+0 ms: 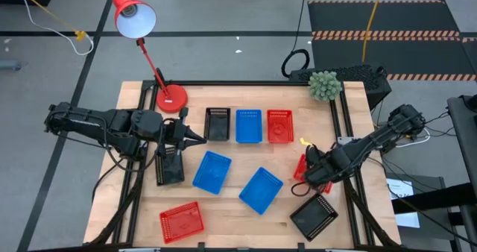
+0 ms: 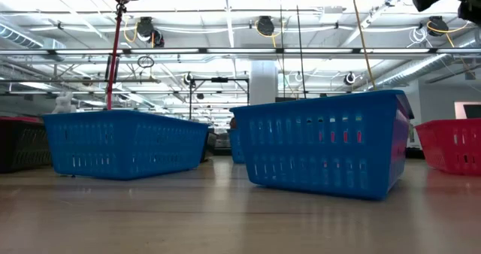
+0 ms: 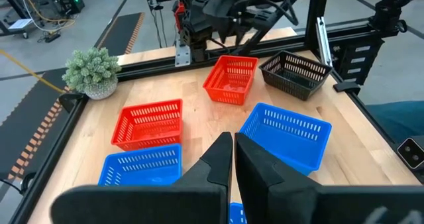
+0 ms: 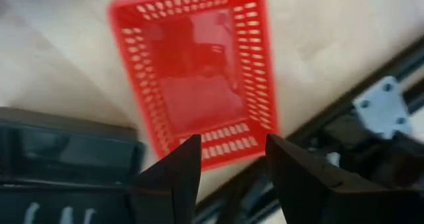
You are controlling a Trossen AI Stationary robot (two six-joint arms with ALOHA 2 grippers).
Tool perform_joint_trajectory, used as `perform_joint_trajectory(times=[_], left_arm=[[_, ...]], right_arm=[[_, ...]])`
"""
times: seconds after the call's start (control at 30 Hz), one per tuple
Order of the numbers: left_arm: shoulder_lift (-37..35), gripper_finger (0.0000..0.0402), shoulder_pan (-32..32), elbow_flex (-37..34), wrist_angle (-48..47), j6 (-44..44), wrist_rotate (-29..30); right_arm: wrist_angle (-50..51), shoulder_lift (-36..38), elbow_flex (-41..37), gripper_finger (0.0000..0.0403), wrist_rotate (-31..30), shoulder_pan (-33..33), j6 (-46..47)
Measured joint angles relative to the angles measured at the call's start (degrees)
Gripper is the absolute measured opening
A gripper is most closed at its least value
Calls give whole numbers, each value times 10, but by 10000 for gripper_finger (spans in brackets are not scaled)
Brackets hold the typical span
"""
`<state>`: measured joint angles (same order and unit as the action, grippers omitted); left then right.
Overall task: Stack baskets by color
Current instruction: Stack the middle right red bin on the top red bin
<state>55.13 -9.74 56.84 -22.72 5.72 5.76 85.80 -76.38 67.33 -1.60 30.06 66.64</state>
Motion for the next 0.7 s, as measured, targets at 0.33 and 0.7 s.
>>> perform_joint_trajectory(times=[0.33,0.7], left_arm=[[0,21,0,0,-1,0,0],[0,21,0,0,-3,1,0]], right_arm=[[-14,1,-62,164,-58,-8,-157],[-145,79,-195,164,-13,-75,-244]])
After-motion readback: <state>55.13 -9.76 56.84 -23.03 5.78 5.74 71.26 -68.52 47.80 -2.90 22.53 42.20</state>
